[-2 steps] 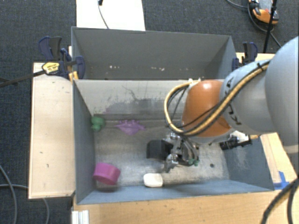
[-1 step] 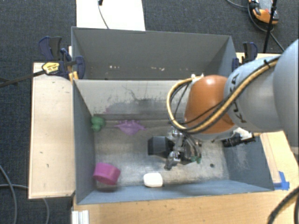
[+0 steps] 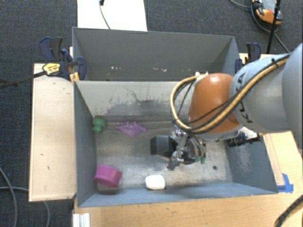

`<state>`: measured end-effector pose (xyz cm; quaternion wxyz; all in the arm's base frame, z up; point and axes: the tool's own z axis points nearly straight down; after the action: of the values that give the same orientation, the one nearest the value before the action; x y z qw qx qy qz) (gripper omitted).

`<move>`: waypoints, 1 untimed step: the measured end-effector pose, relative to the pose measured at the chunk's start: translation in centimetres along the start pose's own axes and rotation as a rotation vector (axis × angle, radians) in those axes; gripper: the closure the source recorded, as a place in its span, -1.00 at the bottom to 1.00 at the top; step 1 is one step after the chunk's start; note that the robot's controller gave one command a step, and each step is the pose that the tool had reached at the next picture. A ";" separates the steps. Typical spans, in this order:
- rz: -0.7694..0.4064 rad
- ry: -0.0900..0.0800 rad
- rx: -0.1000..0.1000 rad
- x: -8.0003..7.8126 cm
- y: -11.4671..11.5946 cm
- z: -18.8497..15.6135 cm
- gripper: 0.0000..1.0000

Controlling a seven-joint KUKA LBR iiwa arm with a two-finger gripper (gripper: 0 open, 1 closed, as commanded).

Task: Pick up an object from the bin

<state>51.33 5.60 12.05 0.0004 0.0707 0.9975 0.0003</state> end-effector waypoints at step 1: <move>0.000 -0.001 0.000 0.0 0.0 -0.4 1.00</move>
Offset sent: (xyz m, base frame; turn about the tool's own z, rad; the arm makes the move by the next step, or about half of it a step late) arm -0.0001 0.0001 0.0221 0.0000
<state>51.33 5.58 12.44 0.0009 0.0706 0.9975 0.0002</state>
